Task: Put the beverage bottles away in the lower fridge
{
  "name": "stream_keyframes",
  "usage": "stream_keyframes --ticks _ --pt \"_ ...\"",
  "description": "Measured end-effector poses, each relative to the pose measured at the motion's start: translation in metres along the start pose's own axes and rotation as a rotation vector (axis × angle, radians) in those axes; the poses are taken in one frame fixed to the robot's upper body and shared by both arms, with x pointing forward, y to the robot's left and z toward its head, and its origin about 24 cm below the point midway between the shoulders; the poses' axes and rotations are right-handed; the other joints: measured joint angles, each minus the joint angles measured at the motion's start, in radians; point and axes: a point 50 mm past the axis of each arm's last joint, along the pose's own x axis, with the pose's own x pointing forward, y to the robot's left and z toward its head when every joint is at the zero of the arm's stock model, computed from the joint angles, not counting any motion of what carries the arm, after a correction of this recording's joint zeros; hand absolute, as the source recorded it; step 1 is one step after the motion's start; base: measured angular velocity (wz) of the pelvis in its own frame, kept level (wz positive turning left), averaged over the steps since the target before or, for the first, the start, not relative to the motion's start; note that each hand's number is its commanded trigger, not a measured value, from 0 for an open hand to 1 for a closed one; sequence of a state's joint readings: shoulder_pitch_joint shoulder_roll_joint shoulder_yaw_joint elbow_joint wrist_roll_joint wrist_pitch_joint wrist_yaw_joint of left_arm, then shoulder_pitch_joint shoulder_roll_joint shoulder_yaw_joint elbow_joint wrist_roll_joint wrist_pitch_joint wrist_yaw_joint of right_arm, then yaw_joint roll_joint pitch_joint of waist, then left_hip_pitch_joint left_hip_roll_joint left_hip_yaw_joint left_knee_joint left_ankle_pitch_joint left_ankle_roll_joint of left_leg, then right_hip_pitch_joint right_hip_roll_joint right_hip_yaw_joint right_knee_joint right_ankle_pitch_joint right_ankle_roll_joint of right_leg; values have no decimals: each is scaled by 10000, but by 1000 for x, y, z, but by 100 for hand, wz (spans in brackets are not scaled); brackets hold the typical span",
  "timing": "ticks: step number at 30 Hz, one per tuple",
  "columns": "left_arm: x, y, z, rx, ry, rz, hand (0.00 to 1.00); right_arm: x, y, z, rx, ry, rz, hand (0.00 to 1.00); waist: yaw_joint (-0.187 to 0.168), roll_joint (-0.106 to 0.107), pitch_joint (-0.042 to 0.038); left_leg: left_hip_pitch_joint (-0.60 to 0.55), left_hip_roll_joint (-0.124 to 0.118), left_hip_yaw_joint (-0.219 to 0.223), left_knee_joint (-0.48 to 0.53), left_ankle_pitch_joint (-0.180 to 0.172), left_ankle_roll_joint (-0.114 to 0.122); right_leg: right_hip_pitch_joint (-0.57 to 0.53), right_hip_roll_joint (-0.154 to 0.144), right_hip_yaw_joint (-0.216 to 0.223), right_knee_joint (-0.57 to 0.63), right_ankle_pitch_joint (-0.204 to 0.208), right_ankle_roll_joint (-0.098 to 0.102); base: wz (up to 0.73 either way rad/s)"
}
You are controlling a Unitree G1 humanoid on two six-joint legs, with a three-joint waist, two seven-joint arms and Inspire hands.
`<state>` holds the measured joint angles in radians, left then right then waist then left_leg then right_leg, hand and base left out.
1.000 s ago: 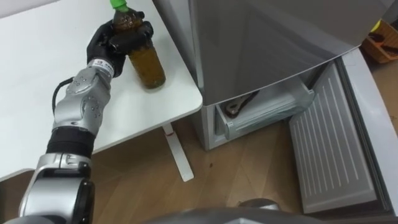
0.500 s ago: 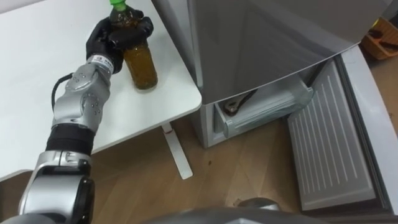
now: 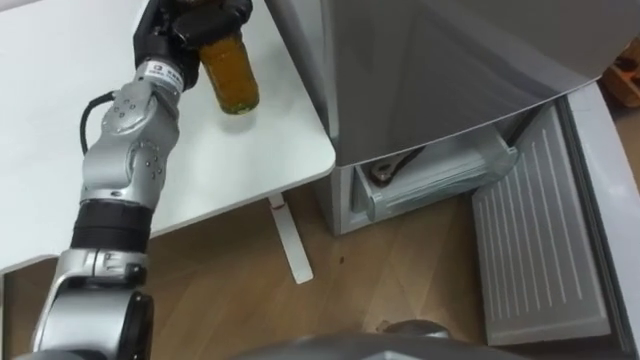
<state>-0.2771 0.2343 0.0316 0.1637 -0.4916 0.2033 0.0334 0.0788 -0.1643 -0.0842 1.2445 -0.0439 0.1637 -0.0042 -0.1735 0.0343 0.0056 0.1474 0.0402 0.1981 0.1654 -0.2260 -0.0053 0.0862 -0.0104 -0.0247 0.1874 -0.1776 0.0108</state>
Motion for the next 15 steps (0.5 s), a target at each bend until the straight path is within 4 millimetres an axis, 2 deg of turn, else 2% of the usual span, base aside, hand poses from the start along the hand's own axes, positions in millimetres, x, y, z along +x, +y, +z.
stream_keyframes --ticks 2,7,12,15 --pt "-4 -6 -1 -139 -99 -205 100 0 4 11 -305 -436 50 0 319 -2 -4 -51 -8 -153 34 1 0 33 -19 -132 5 2 -2 17" --pt "-16 -14 1 -353 -489 -436 100 -1 8 18 -1209 -727 43 0 800 -40 -21 -439 -21 -568 307 4 0 9 -91 -662 -17 5 -7 30" --pt "-24 -26 -13 -501 -231 -684 100 -2 7 31 -1899 -1352 -2 0 1553 -98 -11 -513 -43 -777 374 58 -18 53 -140 -913 -14 5 -11 13" --pt "-27 -27 -19 -811 -77 -688 100 -4 9 41 -2077 -1762 118 0 1714 -192 -2 -517 -106 -926 384 94 -4 105 -186 -1018 -21 -5 -18 11"
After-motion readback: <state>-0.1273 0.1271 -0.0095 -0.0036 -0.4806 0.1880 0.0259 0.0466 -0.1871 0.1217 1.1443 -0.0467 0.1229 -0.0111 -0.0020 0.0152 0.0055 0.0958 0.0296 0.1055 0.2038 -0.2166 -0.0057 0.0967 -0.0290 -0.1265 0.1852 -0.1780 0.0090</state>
